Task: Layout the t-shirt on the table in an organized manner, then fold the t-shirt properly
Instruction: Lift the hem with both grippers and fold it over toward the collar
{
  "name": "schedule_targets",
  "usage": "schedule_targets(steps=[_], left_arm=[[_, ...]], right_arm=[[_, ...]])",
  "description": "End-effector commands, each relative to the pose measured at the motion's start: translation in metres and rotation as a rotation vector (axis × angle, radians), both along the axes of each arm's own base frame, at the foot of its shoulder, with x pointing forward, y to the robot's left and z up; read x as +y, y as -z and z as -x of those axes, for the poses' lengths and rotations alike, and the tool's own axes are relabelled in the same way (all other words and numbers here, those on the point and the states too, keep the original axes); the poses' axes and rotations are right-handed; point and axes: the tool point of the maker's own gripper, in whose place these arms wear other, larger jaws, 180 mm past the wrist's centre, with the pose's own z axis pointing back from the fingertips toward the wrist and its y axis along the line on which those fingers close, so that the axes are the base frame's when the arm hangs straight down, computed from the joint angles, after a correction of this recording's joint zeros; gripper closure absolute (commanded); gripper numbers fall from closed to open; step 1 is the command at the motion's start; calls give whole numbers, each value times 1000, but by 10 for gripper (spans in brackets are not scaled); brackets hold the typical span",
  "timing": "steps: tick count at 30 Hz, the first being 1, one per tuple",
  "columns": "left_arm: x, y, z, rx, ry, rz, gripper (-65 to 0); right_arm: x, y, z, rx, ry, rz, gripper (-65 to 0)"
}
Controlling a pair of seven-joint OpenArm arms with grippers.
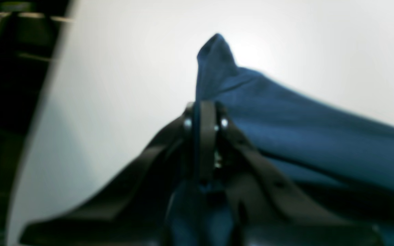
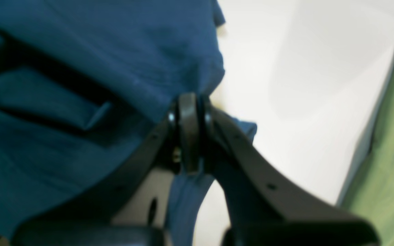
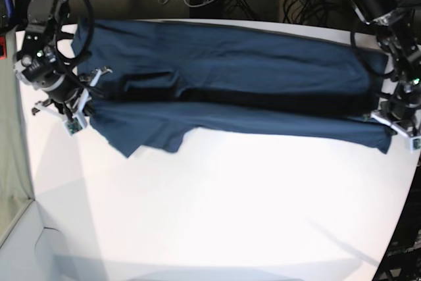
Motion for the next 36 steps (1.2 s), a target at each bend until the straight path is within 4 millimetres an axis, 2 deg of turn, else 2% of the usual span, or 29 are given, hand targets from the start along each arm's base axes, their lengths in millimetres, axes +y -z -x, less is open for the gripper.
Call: schedule_targets(steps=[1, 6, 11, 15, 21, 25, 29, 36], left_arm=[[8, -18, -4, -57, -8, -14, -3], [6, -8, 11, -21, -4, 49, -3], [4, 4, 23, 22, -4, 70, -3], [4, 4, 31, 35, 2, 50, -3], [4, -4, 34, 26, 12, 24, -3], [5, -1, 37, 38, 11, 22, -3], [10, 7, 51, 81, 12, 7, -3], [12, 12, 54, 97, 8, 7, -3]], right_arm=[[-2, -14, -5, -47, -5, 8, 0], [3, -13, 12, -31, -20, 22, 0], [6, -1, 28, 10, -28, 15, 0], [4, 7, 39, 40, -24, 16, 0], [2, 11, 47, 61, -23, 24, 0], [5, 16, 53, 79, -29, 21, 0], [4, 16, 53, 80, -25, 20, 0], [5, 17, 54, 82, -28, 19, 0]])
